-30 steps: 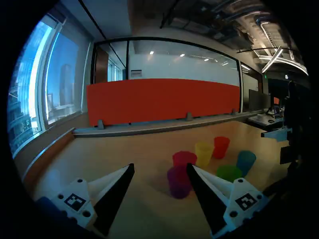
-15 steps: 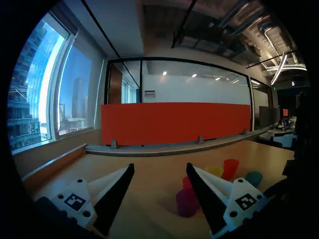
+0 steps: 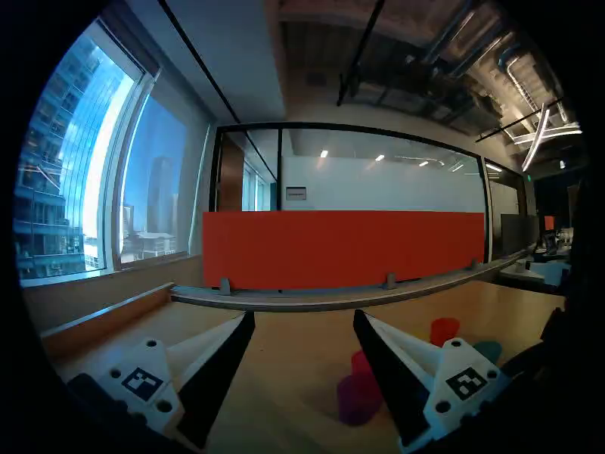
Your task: Pour water
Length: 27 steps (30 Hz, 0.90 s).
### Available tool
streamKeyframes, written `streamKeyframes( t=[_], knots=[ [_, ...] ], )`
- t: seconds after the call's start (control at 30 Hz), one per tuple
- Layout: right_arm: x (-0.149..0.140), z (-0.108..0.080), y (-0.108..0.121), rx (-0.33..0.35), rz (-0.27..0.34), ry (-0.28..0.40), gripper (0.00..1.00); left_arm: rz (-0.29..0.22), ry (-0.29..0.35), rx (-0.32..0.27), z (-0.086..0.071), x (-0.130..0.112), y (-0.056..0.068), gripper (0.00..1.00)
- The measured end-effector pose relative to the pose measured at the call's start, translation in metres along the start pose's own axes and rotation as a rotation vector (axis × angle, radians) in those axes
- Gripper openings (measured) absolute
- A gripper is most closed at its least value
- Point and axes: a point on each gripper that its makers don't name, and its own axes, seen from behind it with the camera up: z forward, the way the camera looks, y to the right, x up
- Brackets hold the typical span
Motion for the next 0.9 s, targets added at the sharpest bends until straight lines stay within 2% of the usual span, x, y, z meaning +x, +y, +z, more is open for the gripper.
streamKeyframes(
  t=[0.17, 0.37, 0.6, 0.9],
  knots=[
    [0.004, -0.001, 0.003, -0.016, -0.019, 0.000, 1.00, -0.014, 0.018, 0.007, 0.002, 0.005, 0.001, 0.97],
    [0.008, -0.002, 0.005, -0.017, -0.020, -0.014, 1.00, -0.015, 0.045, 0.021, 0.001, 0.004, -0.004, 0.97],
    [0.017, -0.001, 0.005, -0.041, -0.037, -0.007, 1.00, 0.000, 0.047, 0.022, -0.001, -0.011, -0.009, 0.97],
    [0.012, -0.001, -0.004, -0.050, -0.050, -0.023, 1.00, 0.035, 0.040, 0.033, -0.007, -0.035, -0.021, 0.97]
  ],
)
